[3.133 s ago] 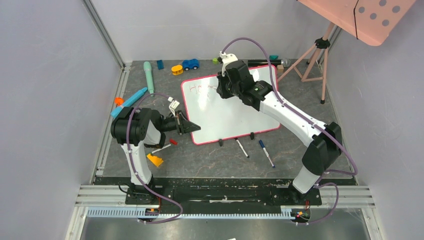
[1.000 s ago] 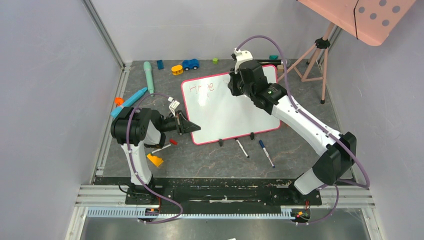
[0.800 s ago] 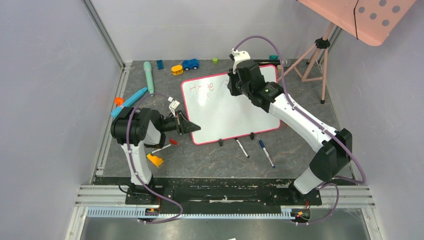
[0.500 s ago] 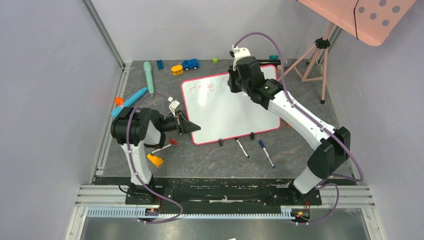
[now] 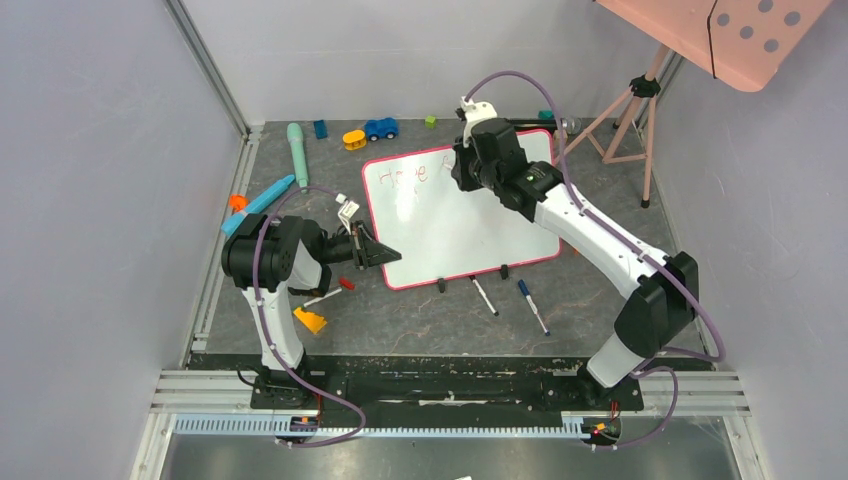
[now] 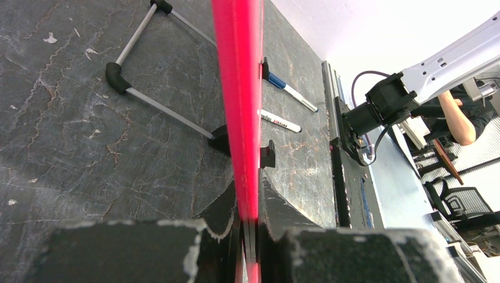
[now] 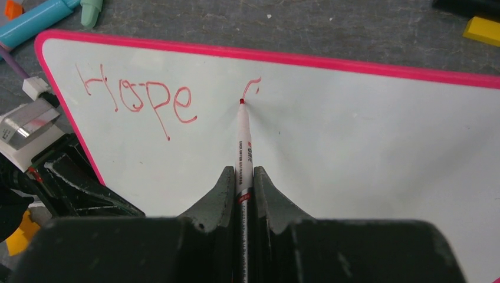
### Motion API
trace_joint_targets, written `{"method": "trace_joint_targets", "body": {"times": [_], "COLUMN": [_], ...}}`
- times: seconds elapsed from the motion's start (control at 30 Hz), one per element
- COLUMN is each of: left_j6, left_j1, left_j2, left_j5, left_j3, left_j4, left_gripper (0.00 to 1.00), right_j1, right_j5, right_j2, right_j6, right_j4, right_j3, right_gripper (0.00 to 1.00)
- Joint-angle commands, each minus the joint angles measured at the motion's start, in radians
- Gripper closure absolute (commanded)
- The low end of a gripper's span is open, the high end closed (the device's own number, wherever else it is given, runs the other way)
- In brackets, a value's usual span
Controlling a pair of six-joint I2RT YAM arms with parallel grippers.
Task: Write a sentence on the whiteboard
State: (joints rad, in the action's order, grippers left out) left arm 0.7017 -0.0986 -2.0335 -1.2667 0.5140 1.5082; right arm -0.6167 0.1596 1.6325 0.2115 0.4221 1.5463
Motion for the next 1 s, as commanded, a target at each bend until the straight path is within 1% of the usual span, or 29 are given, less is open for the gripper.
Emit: {"method": "trace_joint_targets", "body": {"times": [0.0, 0.2, 0.33, 0.67, 0.97], "left_j6": [-0.115, -0.117, -0.116, -0.116, -0.116], "left_j1": [-0.012, -0.012, -0.012, -0.013, -0.012], "left_j2": [0.003, 0.004, 0.004, 0.004, 0.005], "left_j5": [-0.014, -0.015, -0.015, -0.016, -0.019], "left_j3": [-0.006, -0.009, -0.008, -0.007, -0.007], "left_j4": [0.049, 0.049, 0.049, 0.049, 0.049], "left_gripper": [0.98, 0.98, 0.98, 0.98, 0.98], "right_j1": [0.005, 0.005, 0.004, 0.005, 0.005], "right_j5": [-0.024, -0.034, -0.041, -0.059, -0.078], "right_j2": [-0.047, -0.119, -0.136, -0.137, -0.082], "right_j6": [0.02, 0.047, 0.06, 0.042, 0.012], "right_j4": [-0.012, -0.045, -0.056, -0.074, -0.061], "right_j3": [-0.078, -0.201, -0.235, -0.147, -0.047], "right_gripper": [1.0, 1.0, 1.0, 1.0, 1.0]}}
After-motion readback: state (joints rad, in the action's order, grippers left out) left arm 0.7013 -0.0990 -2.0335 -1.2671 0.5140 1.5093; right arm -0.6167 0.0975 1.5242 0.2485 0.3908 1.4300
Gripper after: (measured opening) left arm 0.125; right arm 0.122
